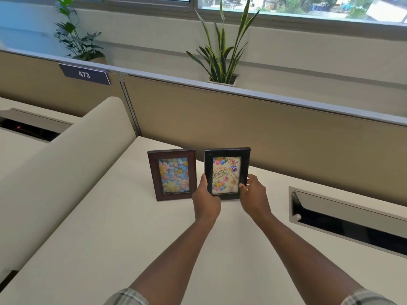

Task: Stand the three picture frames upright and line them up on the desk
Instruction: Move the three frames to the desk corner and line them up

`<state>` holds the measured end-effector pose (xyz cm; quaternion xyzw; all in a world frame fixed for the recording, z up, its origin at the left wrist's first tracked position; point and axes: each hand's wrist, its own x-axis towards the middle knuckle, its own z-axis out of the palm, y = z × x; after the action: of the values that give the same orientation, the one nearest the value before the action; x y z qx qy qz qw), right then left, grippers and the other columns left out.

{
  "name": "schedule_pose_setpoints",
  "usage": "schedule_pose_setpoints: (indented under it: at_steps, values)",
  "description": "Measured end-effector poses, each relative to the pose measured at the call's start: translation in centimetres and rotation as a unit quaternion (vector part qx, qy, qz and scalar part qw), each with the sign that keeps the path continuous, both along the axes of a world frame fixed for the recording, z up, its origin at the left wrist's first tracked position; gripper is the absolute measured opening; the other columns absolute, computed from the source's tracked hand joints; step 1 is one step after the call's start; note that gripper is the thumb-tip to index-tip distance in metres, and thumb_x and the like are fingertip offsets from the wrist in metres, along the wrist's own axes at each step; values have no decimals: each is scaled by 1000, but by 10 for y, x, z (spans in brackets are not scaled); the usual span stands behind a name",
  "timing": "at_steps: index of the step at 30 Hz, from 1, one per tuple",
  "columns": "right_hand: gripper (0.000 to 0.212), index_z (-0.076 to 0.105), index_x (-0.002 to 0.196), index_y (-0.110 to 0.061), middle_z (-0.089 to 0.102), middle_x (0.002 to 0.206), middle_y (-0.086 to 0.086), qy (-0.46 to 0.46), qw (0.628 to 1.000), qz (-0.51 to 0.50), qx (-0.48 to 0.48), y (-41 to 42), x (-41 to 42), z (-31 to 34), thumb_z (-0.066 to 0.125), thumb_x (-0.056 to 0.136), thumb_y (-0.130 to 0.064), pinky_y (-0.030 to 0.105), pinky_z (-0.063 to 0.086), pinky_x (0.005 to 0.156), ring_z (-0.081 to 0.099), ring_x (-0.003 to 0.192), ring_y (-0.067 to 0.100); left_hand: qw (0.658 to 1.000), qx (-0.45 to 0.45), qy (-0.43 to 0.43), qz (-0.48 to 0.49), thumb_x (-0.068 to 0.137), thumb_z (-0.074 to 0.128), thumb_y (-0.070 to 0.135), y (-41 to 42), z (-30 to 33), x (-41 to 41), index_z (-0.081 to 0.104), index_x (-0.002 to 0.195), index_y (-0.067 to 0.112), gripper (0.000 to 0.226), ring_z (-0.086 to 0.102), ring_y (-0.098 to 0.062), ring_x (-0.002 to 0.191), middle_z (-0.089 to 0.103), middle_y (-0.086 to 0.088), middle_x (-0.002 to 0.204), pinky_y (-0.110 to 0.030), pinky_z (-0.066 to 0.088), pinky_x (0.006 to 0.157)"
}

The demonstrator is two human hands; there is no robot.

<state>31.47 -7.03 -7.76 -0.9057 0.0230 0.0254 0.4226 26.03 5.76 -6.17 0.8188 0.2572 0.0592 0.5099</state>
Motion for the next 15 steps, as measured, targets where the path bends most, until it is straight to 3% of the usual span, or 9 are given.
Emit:
schedule_pose_setpoints:
  at_steps: [9,15]
  values:
    - [44,43,135,-20,57,136,6,-17,999,42,5,6,-6,-14,59,94,-22,38,52,92,56,122,25,999,-25,34,14,87,58,-6,-2,-8,-7,14,155,20,84,44,-25,136,45,-10,146,-34,48,101]
    - [56,33,144,-21,50,144,5,55,997,53,-22,4,-11,-30,59,94,-19,40,48,99,52,128,28,992,-40,121,24,89,57,-2,-9,-14,-14,11,155,16,82,45,-31,136,39,-11,154,-36,45,104]
